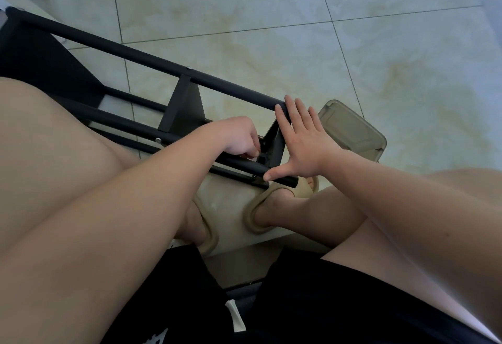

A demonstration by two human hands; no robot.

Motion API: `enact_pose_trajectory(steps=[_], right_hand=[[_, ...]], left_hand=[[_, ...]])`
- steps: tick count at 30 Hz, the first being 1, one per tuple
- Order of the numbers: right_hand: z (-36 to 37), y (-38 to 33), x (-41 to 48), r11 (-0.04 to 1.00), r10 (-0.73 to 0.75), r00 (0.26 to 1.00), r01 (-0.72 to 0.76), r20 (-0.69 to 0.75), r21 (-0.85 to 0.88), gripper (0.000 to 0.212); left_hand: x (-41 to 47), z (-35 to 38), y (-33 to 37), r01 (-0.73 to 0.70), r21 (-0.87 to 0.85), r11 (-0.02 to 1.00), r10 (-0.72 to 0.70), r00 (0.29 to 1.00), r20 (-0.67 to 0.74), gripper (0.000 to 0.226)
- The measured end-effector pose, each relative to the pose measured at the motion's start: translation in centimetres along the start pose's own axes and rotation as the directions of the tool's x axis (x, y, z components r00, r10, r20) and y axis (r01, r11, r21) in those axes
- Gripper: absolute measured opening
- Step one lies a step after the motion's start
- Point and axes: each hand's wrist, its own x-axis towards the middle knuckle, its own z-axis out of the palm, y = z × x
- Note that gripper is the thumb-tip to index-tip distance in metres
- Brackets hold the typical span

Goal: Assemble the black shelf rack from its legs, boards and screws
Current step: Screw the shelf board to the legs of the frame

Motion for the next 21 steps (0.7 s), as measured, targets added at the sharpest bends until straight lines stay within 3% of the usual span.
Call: enact_pose_trajectory(steps=[5, 7, 10, 12, 21], right_hand=[[0.0, 0.0, 0.0, 1.0, 0.001, 1.0, -0.001, 0.0, 0.001, 0.156], [0.0, 0.0, 0.0, 1.0, 0.0, 1.0, 0.0, -0.002, 0.001, 0.156], [0.1, 0.0, 0.0, 1.0, -0.001, 1.0, 0.001, -0.008, 0.003, 0.156], [0.1, 0.0, 0.0, 1.0, -0.001, 1.0, 0.001, -0.009, 0.002, 0.156], [0.1, 0.0, 0.1, 1.0, -0.002, 1.0, 0.002, -0.011, 0.001, 0.155]], left_hand=[[0.5, 0.5, 0.5, -0.01, -0.055, 0.998, 0.01, 1.0, -0.006, 0.019], [0.7, 0.7, 0.5, 0.008, -0.213, 0.977, -0.007, 1.0, 0.004, 0.017], [1.0, 1.1, 0.4, 0.056, -0.499, 0.865, -0.055, 0.998, 0.018, 0.011], [1.1, 1.4, 0.5, 0.09, -0.594, 0.799, -0.091, 0.995, 0.029, 0.011], [1.0, 2.2, 1.3, 0.075, -0.545, 0.835, -0.146, 0.985, -0.089, 0.009]])
